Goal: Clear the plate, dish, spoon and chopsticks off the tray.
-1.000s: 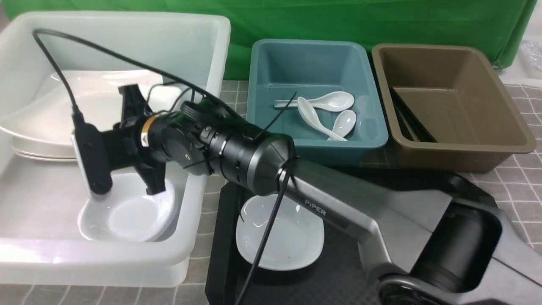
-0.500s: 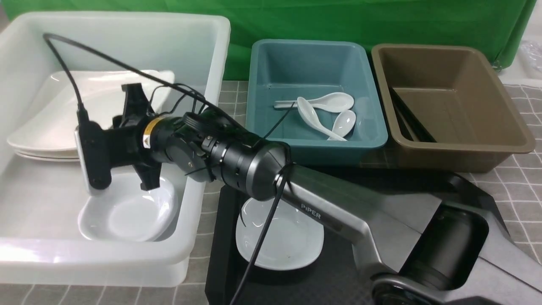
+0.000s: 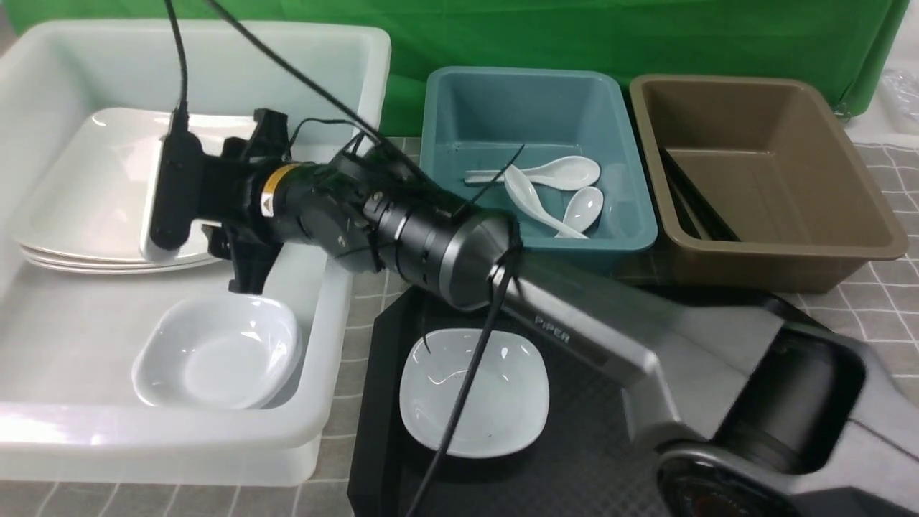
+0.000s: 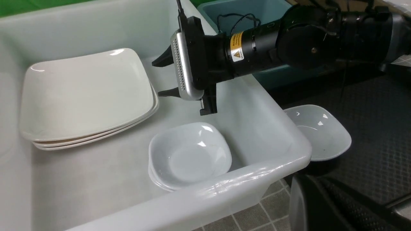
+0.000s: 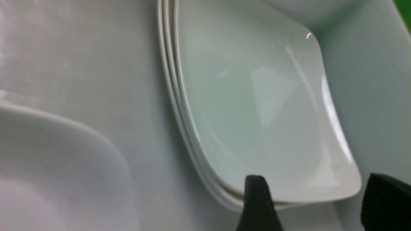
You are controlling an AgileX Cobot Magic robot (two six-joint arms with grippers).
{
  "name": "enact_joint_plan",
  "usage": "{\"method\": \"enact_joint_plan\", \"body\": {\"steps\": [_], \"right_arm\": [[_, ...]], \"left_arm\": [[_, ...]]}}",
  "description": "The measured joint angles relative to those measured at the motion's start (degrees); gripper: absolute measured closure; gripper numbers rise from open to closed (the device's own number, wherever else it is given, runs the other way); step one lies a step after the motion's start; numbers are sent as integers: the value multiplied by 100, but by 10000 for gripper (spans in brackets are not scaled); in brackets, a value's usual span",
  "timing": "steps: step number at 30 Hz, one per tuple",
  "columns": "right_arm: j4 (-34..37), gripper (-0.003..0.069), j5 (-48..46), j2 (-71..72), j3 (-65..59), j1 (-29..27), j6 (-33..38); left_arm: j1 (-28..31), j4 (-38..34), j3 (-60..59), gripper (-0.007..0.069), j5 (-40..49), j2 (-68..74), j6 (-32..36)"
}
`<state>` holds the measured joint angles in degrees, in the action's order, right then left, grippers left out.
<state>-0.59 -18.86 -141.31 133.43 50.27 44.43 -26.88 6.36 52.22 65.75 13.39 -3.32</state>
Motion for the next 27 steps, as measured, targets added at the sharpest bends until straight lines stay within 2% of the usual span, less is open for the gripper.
{"method": "enact_joint_plan", "body": {"steps": [2,7,8,9,11,14,16,22,27], "right_arm": [[0,260,-656,309,0,28,-477],[16,478,-2936,1707,11,102,-1956],[19,508,-3116,1885,17,104,-2094],[19,576,-3716,2270,38,104,-2364],[12,620,-4228,2715,62,80,-2548],[-280,638,-4801,3220,-5,0,-2990],[-547,639,-4801,3526,-217,-70,-3276],[-993,638,-4801,5136,-1920,-342,-3776],[-1206,638,-4794,7263,-4616,-367,-4487]], "left_arm": [[0,-2,0,603,0,0,12],[0,-143,0,603,-6,301,332],[0,-165,0,603,-12,384,372],[0,-253,0,603,-65,614,512],[0,-407,0,603,-132,951,644],[-2,-705,0,603,-266,1609,988],[-2,-884,0,603,-338,1952,1144],[-260,-1417,0,603,-670,3129,1669],[-841,-1425,0,603,-1330,4426,1854]]}}
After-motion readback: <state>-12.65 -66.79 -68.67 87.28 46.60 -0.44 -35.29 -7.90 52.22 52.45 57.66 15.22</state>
